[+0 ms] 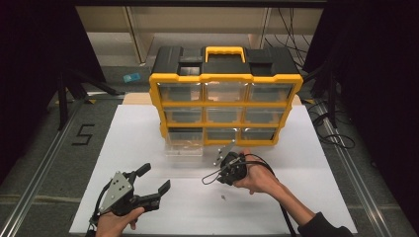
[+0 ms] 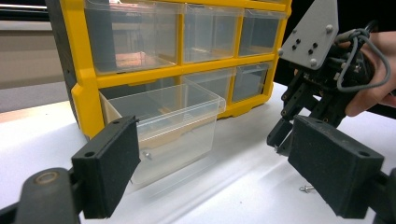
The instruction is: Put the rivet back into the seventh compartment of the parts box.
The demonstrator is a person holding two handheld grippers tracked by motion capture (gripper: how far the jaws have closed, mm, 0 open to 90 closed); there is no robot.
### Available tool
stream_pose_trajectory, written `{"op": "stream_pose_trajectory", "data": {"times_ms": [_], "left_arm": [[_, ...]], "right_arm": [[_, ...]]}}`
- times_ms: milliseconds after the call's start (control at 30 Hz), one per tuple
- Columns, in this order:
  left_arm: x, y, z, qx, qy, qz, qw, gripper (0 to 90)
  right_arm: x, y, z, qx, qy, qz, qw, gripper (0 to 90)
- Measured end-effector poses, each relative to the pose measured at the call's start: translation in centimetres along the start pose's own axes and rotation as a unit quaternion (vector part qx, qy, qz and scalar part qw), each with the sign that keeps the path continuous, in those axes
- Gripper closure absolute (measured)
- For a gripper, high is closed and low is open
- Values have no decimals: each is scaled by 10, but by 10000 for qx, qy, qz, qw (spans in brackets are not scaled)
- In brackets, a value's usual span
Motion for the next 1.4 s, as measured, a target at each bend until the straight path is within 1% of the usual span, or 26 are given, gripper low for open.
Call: {"op": "stream_pose_trajectory", "data": {"times_ms": [33, 100, 300, 400, 433, 467, 500, 533, 567, 600, 633, 667, 700, 733, 900, 1000, 1067, 1200, 1300, 1400], "left_arm": [[0, 0, 0, -3, 5, -3, 10000, 163], [0, 0, 0, -1, 1, -5, 10000, 163], [0, 0, 0, -1, -8, -9, 10000, 162], [0, 0, 0, 1, 0, -9, 10000, 162], [0, 0, 0, -4, -1, -10, 10000, 163], [0, 0, 0, -4, -3, -11, 10000, 162], [0, 0, 0, -1, -13, -13, 10000, 163], [0, 0, 0, -4, -3, -12, 10000, 162], [0, 0, 0, -2, -2, -11, 10000, 162], [0, 0, 0, 0, -5, -13, 10000, 163], [0, 0, 0, 2, -3, -13, 10000, 162], [0, 0, 0, 3, -3, -14, 10000, 163], [0, 0, 0, 10, -6, -17, 10000, 163], [0, 0, 0, 5, -4, -20, 10000, 163], [0, 0, -1, 30, 8, -17, 10000, 163], [0, 0, 0, 27, -22, -33, 10000, 163], [0, 0, 0, 11, -16, -23, 10000, 163], [0, -1, -1, 12, -4, -16, 10000, 163], [0, 0, -1, 13, 7, -42, 10000, 163], [0, 0, -1, 15, 24, -16, 10000, 163]], "right_arm": [[0, 2, 0, 14, -8, 6, 10000, 748], [1, 3, 1, -35, -14, 78, 10000, 749], [4, 8, 3, -87, 13, 208, 9997, 748], [5, 9, 4, -53, 58, 291, 9995, 749], [6, 10, 4, -56, 37, 299, 9995, 749], [6, 11, 5, -52, 87, 356, 9993, 748], [7, 11, 5, -77, 120, 390, 9991, 748], [8, 13, 5, -131, 53, 371, 9992, 748], [9, 13, 6, -109, 103, 431, 9990, 748], [10, 15, 6, -168, 38, 401, 9990, 748], [12, 16, 7, -169, 103, 465, 9987, 749], [13, 18, 8, -234, 130, 527, 9983, 748], [15, 19, 9, -249, 131, 557, 9981, 749], [17, 21, 10, -295, 128, 592, 9977, 748], [28, 36, 13, -368, 52, 816, 9960, 748], [34, 45, 15, -422, 22, 955, 9945, 748], [39, 49, 18, -448, 46, 1048, 9935, 749], [53, 53, 20, -458, 64, 1172, 9920, 748], [63, 55, 22, -505, 90, 1211, 9913, 749], [73, 55, 25, -540, 110, 1219, 9910, 749]]}}
Point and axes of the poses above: each handheld gripper's, and its own axes: y roughly backward along the jaws, x roughly out of its top, z roughly to its right, the point moved 2 cm from there along -y, roughly forward along the jaws
